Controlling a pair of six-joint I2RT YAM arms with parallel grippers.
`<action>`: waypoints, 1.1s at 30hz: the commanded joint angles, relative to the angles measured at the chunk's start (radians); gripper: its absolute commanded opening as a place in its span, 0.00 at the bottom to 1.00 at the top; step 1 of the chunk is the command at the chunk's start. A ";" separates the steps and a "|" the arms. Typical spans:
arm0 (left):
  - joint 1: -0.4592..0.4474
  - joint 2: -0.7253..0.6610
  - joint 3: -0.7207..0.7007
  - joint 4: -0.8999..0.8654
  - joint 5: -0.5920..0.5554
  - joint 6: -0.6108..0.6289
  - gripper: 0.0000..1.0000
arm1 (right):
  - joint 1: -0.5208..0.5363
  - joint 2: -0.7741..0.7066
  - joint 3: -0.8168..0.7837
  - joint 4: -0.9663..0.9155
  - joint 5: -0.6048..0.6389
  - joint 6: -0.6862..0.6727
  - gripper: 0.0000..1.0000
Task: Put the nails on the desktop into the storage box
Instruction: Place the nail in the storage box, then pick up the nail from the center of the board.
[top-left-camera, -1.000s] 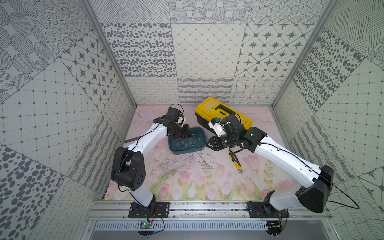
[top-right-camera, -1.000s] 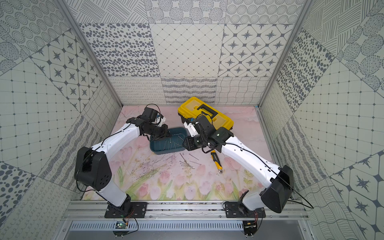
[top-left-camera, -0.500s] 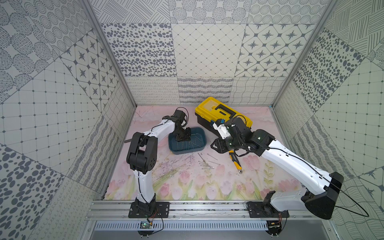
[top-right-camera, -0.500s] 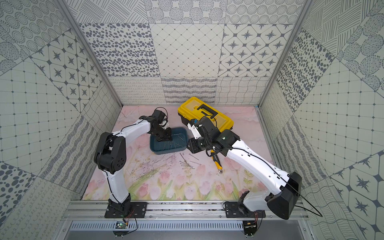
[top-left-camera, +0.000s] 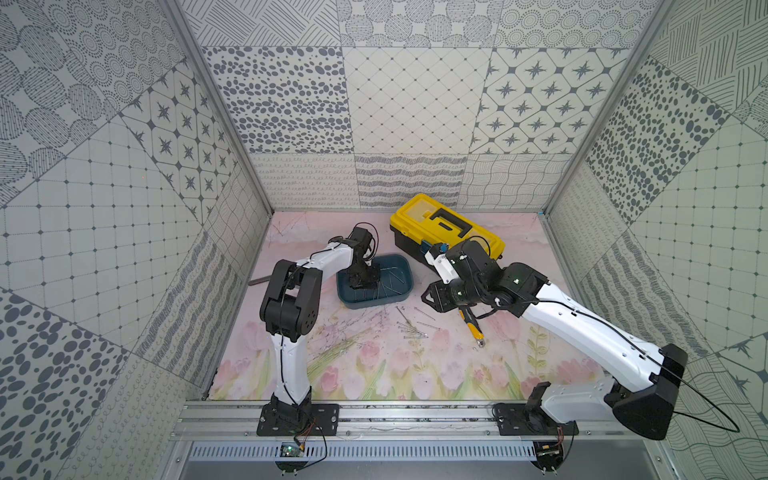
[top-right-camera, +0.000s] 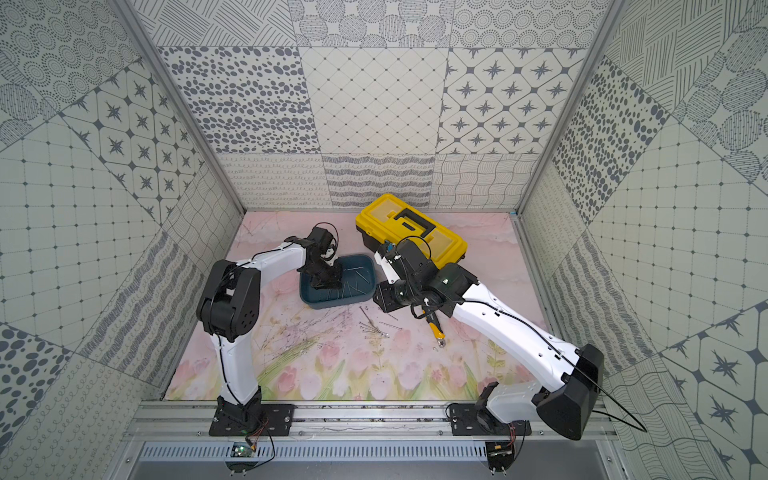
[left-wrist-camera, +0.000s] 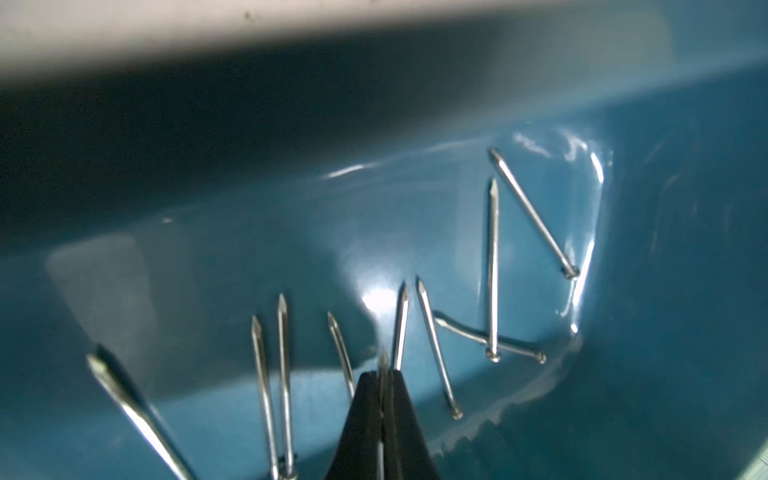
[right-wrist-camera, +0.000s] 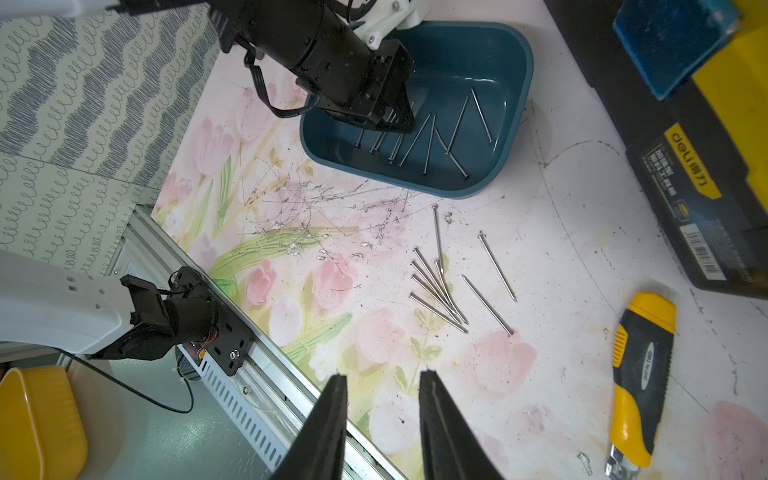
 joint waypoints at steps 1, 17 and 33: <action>0.006 0.024 0.007 -0.023 -0.034 0.027 0.00 | 0.011 -0.018 -0.018 0.010 0.018 0.020 0.35; 0.006 -0.086 -0.013 -0.059 -0.015 0.016 0.25 | 0.018 0.062 -0.038 0.010 -0.001 -0.055 0.35; 0.006 -0.507 -0.216 -0.123 0.094 -0.029 0.31 | 0.009 0.276 -0.066 -0.034 0.000 -0.436 0.35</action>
